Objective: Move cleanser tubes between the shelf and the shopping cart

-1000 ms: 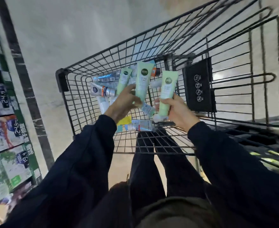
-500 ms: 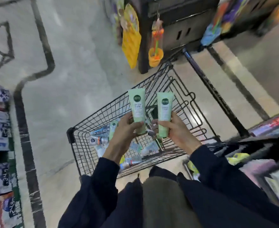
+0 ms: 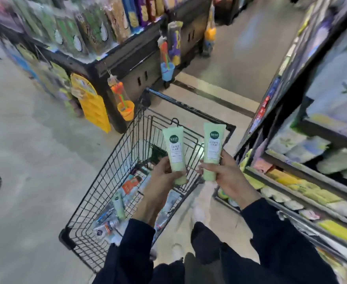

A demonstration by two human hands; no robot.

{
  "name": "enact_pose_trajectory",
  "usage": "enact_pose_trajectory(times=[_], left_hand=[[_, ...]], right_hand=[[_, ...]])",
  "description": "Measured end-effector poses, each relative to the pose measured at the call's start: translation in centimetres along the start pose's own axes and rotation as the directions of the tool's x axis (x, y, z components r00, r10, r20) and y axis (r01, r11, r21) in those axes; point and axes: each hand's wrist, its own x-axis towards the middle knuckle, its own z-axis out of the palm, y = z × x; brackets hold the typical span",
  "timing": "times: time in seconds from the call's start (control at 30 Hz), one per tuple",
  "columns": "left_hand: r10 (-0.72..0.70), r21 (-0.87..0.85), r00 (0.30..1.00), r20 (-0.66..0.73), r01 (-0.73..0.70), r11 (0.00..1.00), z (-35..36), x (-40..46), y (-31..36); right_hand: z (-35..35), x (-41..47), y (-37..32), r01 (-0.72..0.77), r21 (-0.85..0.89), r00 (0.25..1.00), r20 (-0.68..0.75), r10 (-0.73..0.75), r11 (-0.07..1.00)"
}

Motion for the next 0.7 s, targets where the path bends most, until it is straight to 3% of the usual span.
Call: enact_pose_trajectory(times=[0.27, 0.53, 0.7], left_hand=[[-0.033, 0.113, 0.960, 0.276, 0.001, 0.994, 8.3, -1.3, -0.9], [-0.099, 0.251, 0.845, 0.525, -0.043, 0.967, 18.6, -3.9, -3.7], [-0.144, 0.318, 0.778, 0.611, -0.074, 0.945, 24.7, -6.9, -6.2]], right_hand=[[-6.9, -8.9, -1.1, 0.159, -0.045, 0.942, -0.292, -0.165, 0.986], [-15.3, -18.7, -0.9, 0.258, -0.037, 0.815, -0.529, -0.238, 0.965], [-20.1, -24.6, 0.3, 0.284, -0.053, 0.723, -0.644, -0.250, 0.957]])
